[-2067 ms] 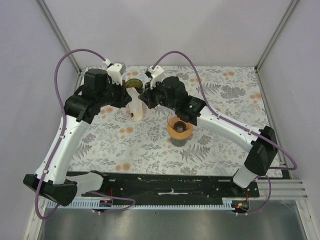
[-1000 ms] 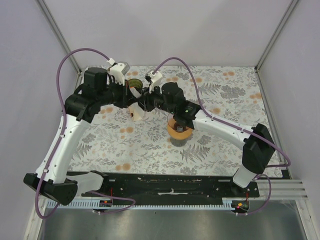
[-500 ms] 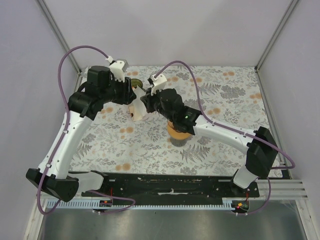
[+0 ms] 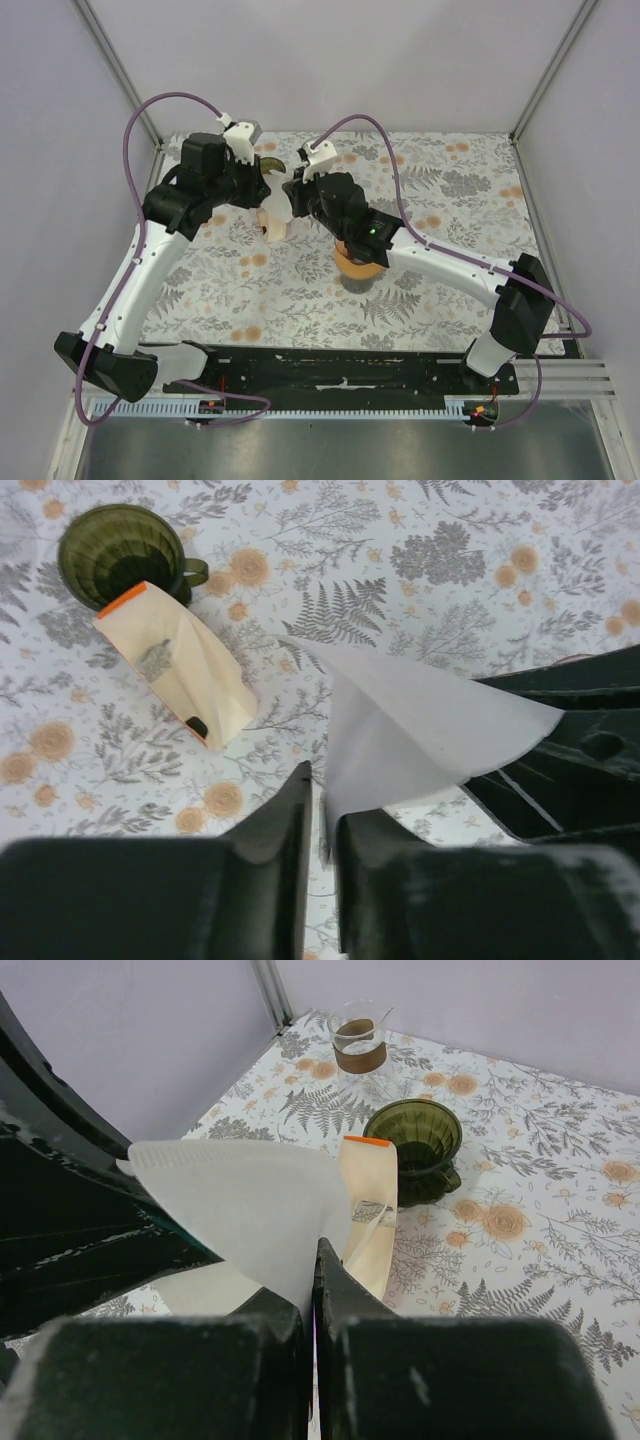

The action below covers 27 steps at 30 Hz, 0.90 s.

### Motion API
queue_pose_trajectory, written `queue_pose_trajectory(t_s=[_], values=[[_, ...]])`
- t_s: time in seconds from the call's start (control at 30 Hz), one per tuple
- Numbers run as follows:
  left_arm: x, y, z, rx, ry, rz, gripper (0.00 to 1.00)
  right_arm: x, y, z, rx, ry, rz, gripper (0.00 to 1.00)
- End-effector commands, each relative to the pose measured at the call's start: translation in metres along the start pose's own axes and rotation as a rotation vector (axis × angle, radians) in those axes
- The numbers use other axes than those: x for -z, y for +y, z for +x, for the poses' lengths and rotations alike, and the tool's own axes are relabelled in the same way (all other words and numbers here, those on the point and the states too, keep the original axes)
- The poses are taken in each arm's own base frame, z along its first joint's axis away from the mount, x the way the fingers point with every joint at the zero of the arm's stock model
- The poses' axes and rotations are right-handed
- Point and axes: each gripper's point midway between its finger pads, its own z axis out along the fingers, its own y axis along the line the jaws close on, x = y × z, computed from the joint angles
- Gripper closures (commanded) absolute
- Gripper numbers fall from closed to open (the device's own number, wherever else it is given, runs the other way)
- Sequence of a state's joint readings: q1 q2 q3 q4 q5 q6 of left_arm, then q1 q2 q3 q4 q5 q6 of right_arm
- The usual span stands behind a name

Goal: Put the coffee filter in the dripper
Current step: Place the coffee filter in the coffee server.

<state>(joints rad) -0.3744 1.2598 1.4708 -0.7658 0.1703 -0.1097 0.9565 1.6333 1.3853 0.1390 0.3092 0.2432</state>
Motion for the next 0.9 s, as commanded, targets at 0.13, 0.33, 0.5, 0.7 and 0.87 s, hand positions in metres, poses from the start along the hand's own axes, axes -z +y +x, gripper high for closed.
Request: queue_pose_trajectory(t_s=[0.13,0.33,0.5,0.7,0.87], values=[[0.009,0.044,-0.021,-0.089,-0.091,-0.253,0.98,0.014,-0.038,-0.040,0.042,-0.114,0.176,1.00],[0.011,0.043,-0.022,-0.115,-0.095,-0.247,0.98,0.013,-0.036,-0.048,0.078,-0.146,0.136,0.99],[0.003,0.004,-0.015,-0.128,-0.074,-0.062,0.98,-0.002,-0.018,-0.040,0.083,-0.119,0.050,0.77],[0.008,-0.017,-0.026,-0.117,-0.103,0.020,0.98,-0.016,-0.008,-0.028,0.065,-0.077,0.014,0.64],[0.012,-0.010,-0.032,-0.113,-0.119,-0.021,0.98,-0.017,-0.018,-0.025,0.043,-0.076,0.056,0.81]])
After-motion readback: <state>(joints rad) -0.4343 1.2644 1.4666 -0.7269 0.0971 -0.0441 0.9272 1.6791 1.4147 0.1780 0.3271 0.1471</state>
